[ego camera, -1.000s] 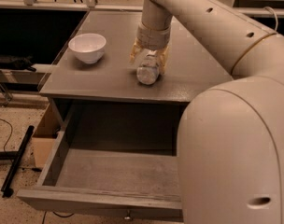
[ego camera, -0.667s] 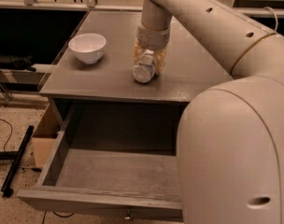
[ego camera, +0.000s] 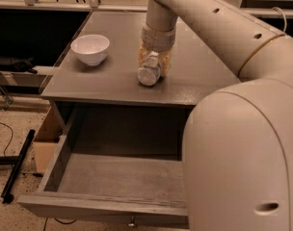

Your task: Place blue plastic bottle into top drawer

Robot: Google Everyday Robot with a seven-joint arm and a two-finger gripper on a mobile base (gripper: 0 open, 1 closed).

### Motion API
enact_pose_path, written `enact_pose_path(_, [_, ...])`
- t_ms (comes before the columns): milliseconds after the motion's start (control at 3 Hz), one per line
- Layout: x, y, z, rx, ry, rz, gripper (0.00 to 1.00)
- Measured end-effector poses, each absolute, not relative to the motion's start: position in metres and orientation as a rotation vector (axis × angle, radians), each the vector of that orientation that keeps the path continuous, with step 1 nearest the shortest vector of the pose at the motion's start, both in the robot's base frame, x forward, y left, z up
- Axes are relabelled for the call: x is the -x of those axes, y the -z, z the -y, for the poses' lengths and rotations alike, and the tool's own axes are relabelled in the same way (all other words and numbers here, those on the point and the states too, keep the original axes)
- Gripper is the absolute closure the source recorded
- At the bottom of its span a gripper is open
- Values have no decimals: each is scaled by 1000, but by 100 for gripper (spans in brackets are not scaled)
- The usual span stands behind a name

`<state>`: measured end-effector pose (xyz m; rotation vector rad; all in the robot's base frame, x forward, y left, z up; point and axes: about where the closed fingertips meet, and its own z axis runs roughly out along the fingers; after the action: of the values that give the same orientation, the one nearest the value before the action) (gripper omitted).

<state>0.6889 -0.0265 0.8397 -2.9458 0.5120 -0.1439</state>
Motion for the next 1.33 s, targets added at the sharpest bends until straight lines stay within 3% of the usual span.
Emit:
enact_pose_path(1000, [-660,-859,53,2900,242,-599,100])
enact_pose_path(1333, [-621,-881,92,2879,339,-697,100])
